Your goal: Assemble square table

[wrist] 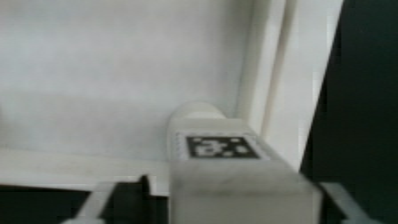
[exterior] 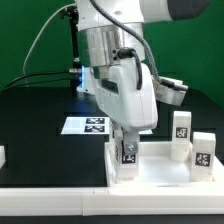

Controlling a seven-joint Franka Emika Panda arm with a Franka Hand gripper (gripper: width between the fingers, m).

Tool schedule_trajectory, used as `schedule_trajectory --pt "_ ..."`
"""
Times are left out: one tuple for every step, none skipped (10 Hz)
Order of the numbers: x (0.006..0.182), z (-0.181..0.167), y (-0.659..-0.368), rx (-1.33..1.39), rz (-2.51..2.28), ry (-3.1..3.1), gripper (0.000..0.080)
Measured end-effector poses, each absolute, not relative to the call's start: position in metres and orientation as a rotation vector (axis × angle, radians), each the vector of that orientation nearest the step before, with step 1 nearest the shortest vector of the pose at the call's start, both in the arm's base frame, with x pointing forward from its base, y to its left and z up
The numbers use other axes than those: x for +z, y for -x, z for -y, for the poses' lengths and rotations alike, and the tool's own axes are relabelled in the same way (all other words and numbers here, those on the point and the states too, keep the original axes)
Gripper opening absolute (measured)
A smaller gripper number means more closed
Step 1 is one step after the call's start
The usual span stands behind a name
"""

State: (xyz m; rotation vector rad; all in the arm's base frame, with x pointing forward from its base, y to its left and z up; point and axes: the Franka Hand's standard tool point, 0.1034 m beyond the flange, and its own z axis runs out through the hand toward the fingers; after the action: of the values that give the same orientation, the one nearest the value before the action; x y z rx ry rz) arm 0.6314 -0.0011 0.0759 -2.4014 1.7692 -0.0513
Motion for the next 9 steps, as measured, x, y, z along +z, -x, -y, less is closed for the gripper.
schedule_trajectory --pt "0.0794 0.0016 -0.6353 -0.077 -1.551 2.560 0.0513" --pt "0.0822 -0.0020 -0.6377 -0.080 -1.294 2.727 0.0607" --pt "0.0818 -0.0056 -0.6374 -0.085 -1.121 2.808 0.0636" --pt "0.0816 -0.0040 -0.6374 -0.092 -1.057 2.836 0.0636" --pt "0.0815 -0.0036 -0.6374 -0.098 -0.966 2.870 0.0647" --pt "0.0815 -0.0034 -0.6374 -0.102 -0.890 2.897 0.0647" --pt "0.0818 -0.0021 -0.6384 -0.124 -0.685 2.963 0.0648" --pt "0.0808 0.0012 -0.6420 -0.174 -0.343 3.045 0.0648" --pt "0.0788 0.0033 -0.6421 -0.181 -0.233 3.061 0.0648"
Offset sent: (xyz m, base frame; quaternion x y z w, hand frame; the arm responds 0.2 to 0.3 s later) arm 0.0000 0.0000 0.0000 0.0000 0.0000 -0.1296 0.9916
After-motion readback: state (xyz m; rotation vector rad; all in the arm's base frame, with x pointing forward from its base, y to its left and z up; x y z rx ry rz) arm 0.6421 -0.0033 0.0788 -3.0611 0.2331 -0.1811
